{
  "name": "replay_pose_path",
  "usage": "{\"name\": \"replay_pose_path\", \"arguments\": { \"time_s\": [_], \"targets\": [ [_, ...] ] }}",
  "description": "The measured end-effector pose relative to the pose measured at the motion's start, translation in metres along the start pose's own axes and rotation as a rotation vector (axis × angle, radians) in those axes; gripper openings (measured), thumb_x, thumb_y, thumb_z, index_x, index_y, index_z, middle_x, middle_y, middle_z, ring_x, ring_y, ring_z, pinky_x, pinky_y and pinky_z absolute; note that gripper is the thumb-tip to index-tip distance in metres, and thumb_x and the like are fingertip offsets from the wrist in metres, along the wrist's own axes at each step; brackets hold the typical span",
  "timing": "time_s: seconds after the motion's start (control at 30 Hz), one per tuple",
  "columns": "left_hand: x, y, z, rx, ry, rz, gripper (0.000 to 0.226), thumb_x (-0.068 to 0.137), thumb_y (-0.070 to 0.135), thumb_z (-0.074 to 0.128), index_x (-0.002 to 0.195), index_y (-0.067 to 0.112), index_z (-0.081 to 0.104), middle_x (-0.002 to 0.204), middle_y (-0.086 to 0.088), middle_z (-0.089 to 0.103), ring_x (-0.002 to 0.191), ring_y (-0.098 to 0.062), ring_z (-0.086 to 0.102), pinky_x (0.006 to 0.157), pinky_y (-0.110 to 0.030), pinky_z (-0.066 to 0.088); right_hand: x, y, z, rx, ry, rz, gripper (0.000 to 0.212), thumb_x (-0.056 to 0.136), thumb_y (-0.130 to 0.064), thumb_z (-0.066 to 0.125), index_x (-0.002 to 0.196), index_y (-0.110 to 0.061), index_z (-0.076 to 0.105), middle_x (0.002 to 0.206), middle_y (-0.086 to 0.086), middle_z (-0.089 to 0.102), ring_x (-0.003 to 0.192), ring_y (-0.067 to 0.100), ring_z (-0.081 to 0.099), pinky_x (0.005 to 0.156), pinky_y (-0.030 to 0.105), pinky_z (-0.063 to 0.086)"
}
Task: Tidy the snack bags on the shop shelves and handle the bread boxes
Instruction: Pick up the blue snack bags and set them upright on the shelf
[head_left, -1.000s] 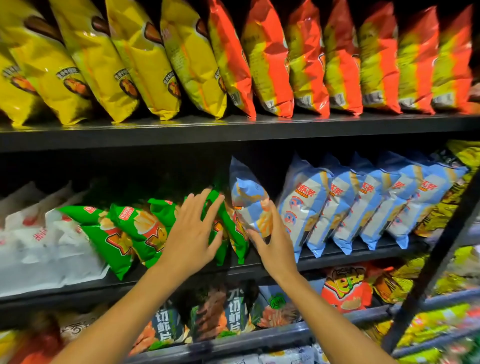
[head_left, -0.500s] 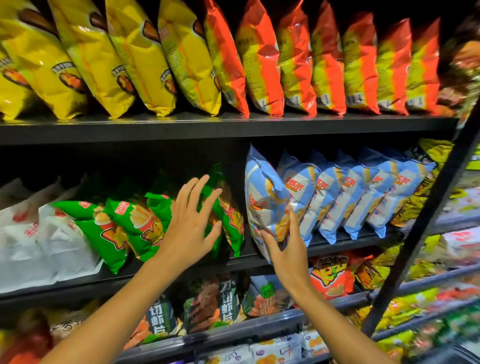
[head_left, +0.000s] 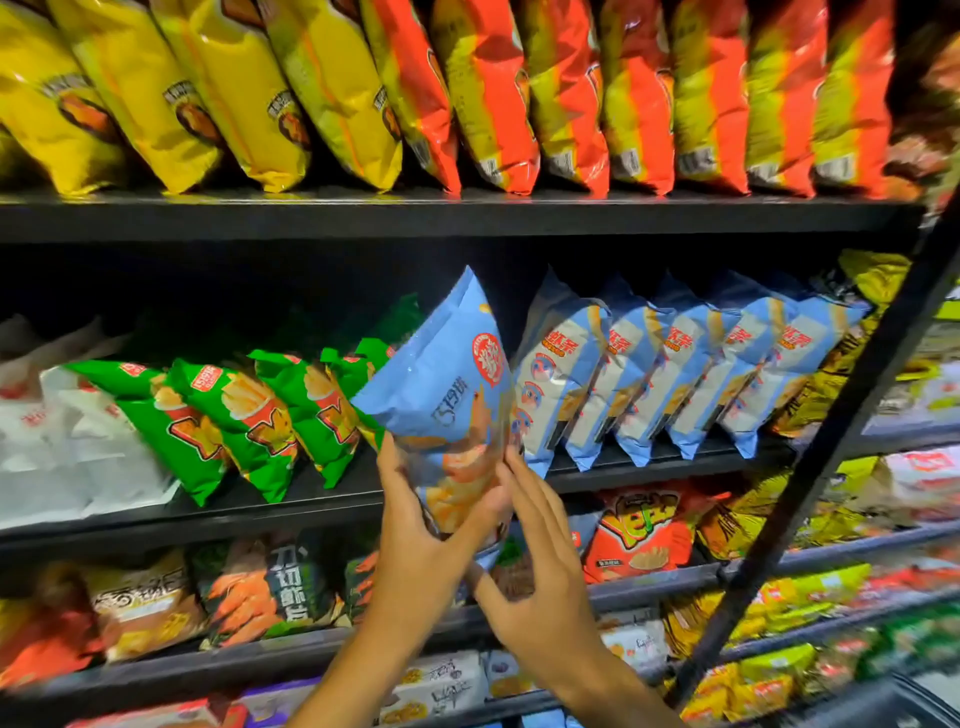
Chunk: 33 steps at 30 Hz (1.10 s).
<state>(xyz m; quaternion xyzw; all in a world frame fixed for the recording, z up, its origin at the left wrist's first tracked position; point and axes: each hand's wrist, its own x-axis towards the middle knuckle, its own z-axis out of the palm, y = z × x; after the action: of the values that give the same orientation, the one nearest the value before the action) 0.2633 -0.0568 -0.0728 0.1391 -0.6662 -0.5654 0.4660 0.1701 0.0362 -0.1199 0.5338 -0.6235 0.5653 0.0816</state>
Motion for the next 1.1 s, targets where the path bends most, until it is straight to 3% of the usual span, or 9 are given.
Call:
{"name": "replay_pose_path", "arguments": {
  "time_s": [0.13, 0.27, 0.4, 0.5, 0.6, 0.7, 0.8, 1.0, 1.1],
  "targets": [
    [0.003, -0.001, -0.003, -0.074, 0.158, -0.066, 0.071, 0.085, 0.028, 0.083, 0.145, 0.018, 0.047, 0.13, 0.019, 0.069, 0.12, 0.001, 0.063, 0.095, -0.013, 0.05, -0.017, 0.009, -0.014, -0.011, -0.134, -0.04, 0.062, 0.101, -0.031, 0.067, 0.156, -0.018, 0.042, 0.166, -0.007, 0.035, 0.155, 0.019, 0.03, 0.125, 0.033, 0.026],
    [-0.001, -0.009, -0.008, -0.102, 0.155, -0.129, 0.052, 0.085, 0.021, 0.067, 0.136, 0.017, 0.057, 0.119, 0.02, 0.074, 0.112, 0.001, 0.068, 0.085, -0.01, 0.051, -0.024, 0.017, -0.034, 0.115, -0.092, -0.038, 0.047, 0.103, -0.023, 0.063, 0.149, -0.019, 0.053, 0.153, -0.007, 0.053, 0.145, 0.022, 0.047, 0.117, 0.038, 0.041],
    [-0.01, -0.022, -0.016, -0.096, 0.004, -0.256, 0.049, 0.088, 0.026, 0.079, 0.134, 0.026, 0.059, 0.129, 0.011, 0.072, 0.122, -0.012, 0.066, 0.094, -0.021, 0.055, 0.005, 0.008, -0.05, 0.331, 0.149, 0.158, 0.052, 0.103, -0.022, 0.065, 0.15, -0.029, 0.045, 0.148, -0.009, 0.057, 0.141, 0.017, 0.051, 0.112, 0.028, 0.044],
    [-0.019, -0.027, -0.02, -0.038, -0.11, -0.335, 0.063, 0.079, 0.044, 0.077, 0.137, 0.026, 0.059, 0.134, 0.005, 0.07, 0.126, -0.018, 0.064, 0.108, -0.04, 0.051, 0.032, 0.01, -0.058, 0.573, 0.096, 0.413, 0.072, 0.095, -0.032, 0.069, 0.157, -0.028, 0.033, 0.152, -0.016, 0.051, 0.142, 0.005, 0.048, 0.106, 0.021, 0.047],
    [-0.028, -0.032, -0.021, -0.032, -0.195, -0.397, 0.077, 0.073, 0.059, 0.083, 0.137, 0.024, 0.06, 0.136, 0.001, 0.068, 0.129, -0.023, 0.062, 0.115, -0.056, 0.042, 0.04, 0.015, -0.059, 0.672, -0.039, 0.577, 0.062, 0.097, -0.04, 0.068, 0.152, -0.024, 0.044, 0.142, -0.008, 0.064, 0.127, 0.01, 0.063, 0.091, 0.023, 0.056],
    [-0.033, -0.033, -0.016, -0.069, -0.259, -0.448, 0.09, 0.065, 0.068, 0.086, 0.139, 0.027, 0.056, 0.137, 0.008, 0.067, 0.13, -0.016, 0.062, 0.113, -0.045, 0.047, 0.034, 0.013, -0.059, 0.633, -0.041, 0.572, 0.052, 0.094, -0.036, 0.063, 0.141, -0.016, 0.057, 0.127, -0.003, 0.074, 0.116, 0.018, 0.071, 0.09, 0.029, 0.059],
    [-0.029, -0.027, -0.013, -0.144, -0.221, -0.435, 0.102, 0.057, 0.067, 0.09, 0.141, 0.026, 0.049, 0.133, 0.011, 0.069, 0.124, -0.01, 0.064, 0.091, -0.024, 0.055, 0.029, 0.01, -0.058, 0.563, -0.012, 0.544, 0.056, 0.092, -0.04, 0.063, 0.145, -0.023, 0.056, 0.136, -0.006, 0.069, 0.126, 0.014, 0.065, 0.104, 0.035, 0.055],
    [-0.017, -0.015, 0.0, -0.088, -0.054, -0.277, 0.083, 0.061, 0.055, 0.091, 0.127, 0.02, 0.057, 0.112, 0.006, 0.077, 0.101, -0.011, 0.073, 0.08, -0.024, 0.058, 0.023, 0.002, -0.052, 0.619, 0.061, 0.587, 0.043, 0.094, -0.034, 0.062, 0.135, -0.02, 0.064, 0.123, -0.002, 0.075, 0.114, 0.017, 0.071, 0.09, 0.031, 0.06],
    [-0.016, -0.017, 0.001, -0.072, 0.006, -0.252, 0.062, 0.068, 0.04, 0.085, 0.121, 0.017, 0.064, 0.113, 0.001, 0.078, 0.106, -0.019, 0.074, 0.084, -0.03, 0.06, 0.023, 0.004, -0.058, 0.678, 0.038, 0.623, 0.041, 0.093, -0.031, 0.062, 0.131, -0.016, 0.065, 0.119, 0.002, 0.077, 0.107, 0.019, 0.074, 0.083, 0.028, 0.06]
  ]
}}
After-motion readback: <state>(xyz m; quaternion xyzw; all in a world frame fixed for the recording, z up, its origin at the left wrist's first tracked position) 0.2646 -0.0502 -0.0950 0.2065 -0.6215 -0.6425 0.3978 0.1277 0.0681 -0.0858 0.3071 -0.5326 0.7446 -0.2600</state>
